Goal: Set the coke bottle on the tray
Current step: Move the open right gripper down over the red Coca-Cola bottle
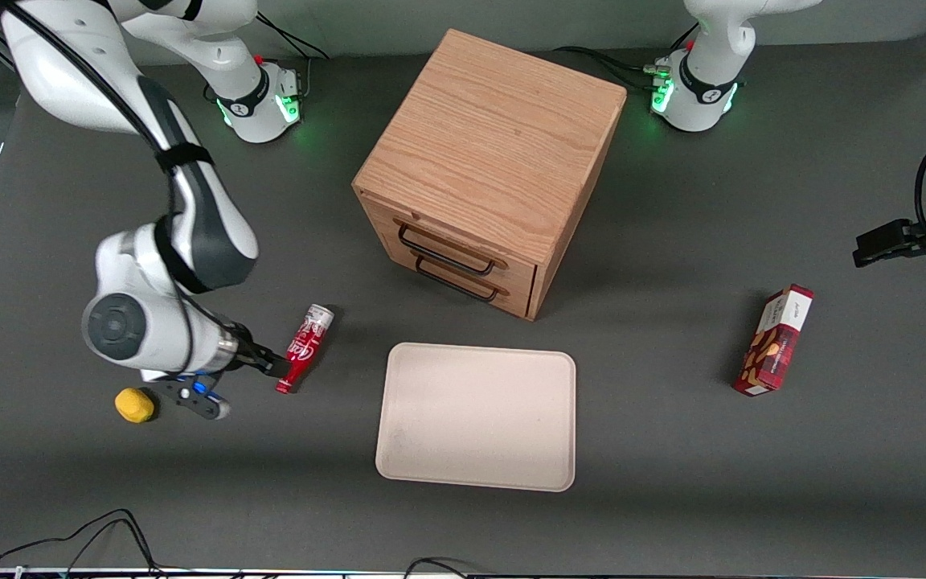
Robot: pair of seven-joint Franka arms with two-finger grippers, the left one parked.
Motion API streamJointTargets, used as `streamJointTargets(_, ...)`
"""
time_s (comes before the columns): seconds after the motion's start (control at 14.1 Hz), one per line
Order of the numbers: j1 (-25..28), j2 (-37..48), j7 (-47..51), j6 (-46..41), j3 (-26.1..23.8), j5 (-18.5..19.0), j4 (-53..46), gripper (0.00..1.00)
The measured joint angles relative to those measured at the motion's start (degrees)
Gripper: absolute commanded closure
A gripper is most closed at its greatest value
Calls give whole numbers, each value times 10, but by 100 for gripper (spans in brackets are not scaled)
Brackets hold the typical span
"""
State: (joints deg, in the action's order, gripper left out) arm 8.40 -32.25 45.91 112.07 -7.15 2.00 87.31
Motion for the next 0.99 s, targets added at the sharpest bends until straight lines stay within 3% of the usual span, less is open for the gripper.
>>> streamJointTargets(0.57,9,-17,77,142,-1,55,122,0)
streamJointTargets(0.99,9,-6,98,197,-1,58,177,0)
